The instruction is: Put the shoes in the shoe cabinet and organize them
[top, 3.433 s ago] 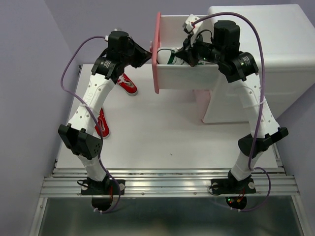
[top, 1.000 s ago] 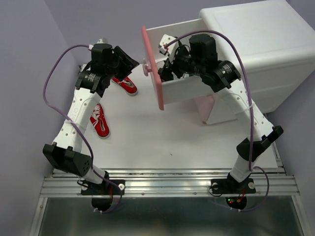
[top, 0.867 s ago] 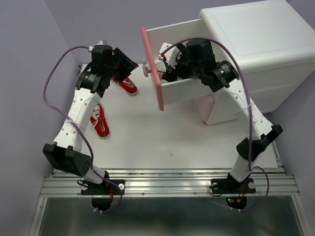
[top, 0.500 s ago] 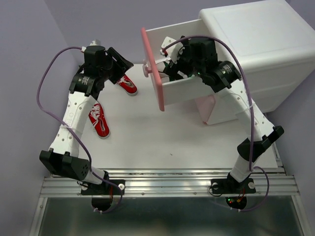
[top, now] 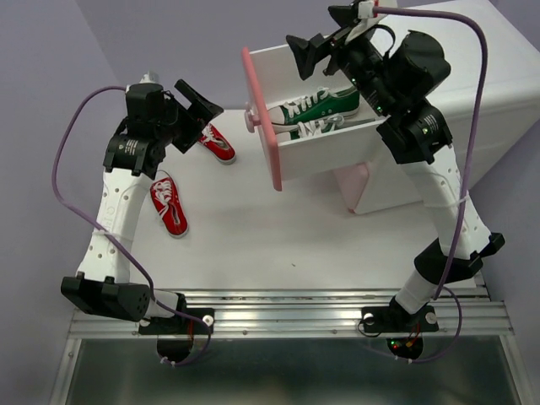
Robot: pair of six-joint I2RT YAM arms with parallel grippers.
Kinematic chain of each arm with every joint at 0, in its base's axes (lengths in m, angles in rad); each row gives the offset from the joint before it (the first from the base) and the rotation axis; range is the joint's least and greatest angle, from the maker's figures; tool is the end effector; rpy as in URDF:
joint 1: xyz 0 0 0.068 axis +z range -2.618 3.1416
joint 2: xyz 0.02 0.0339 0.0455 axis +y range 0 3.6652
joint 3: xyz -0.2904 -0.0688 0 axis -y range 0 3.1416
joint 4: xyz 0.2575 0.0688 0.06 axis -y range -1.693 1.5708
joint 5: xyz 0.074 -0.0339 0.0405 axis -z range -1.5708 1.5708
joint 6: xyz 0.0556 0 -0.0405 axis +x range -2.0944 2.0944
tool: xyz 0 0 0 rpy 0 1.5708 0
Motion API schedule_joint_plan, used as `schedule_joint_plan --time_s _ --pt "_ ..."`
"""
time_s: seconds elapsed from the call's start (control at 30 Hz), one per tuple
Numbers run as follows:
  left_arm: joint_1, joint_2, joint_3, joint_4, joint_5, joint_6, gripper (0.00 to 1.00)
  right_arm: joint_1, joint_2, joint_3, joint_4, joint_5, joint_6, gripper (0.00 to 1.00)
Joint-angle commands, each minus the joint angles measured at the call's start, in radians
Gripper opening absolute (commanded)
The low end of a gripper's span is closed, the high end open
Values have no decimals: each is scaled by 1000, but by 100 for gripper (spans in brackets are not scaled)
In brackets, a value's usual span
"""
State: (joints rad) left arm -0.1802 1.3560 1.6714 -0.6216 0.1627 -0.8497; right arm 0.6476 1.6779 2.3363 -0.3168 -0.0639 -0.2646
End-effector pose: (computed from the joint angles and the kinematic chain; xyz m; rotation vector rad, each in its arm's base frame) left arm 0.3006 -0.0639 0.4953 -0.5337 1.8908 -0.8468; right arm 0.2690 0.2080 0.6506 -0.5952 1.0860 0.3724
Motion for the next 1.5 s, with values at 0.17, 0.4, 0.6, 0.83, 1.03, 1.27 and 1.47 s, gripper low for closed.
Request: schedule_joint_plan --time_s 0.17,0.4,0.6,0.83,1.03,1.27,1.47 --pt "-57 31 14 151 189 4 99 -12 39 98 128 827 -88 100" --pt "-156 118 90 197 199 -5 99 -229 43 51 128 842 -33 100" --pt "-189 155 93 247 216 -22 99 -463 101 58 99 748 53 100" --pt "-209 209 146 292 224 -14 99 -649 69 -53 -76 457 370 100" --pt "-272 285 228 324 215 6 99 -649 -50 -340 -228 311 441 100" --pt "-326 351 264 425 212 -34 99 -649 -152 -543 -340 280 472 100" --pt "-383 448 350 511 224 -51 99 -649 -115 -572 -386 153 502 100"
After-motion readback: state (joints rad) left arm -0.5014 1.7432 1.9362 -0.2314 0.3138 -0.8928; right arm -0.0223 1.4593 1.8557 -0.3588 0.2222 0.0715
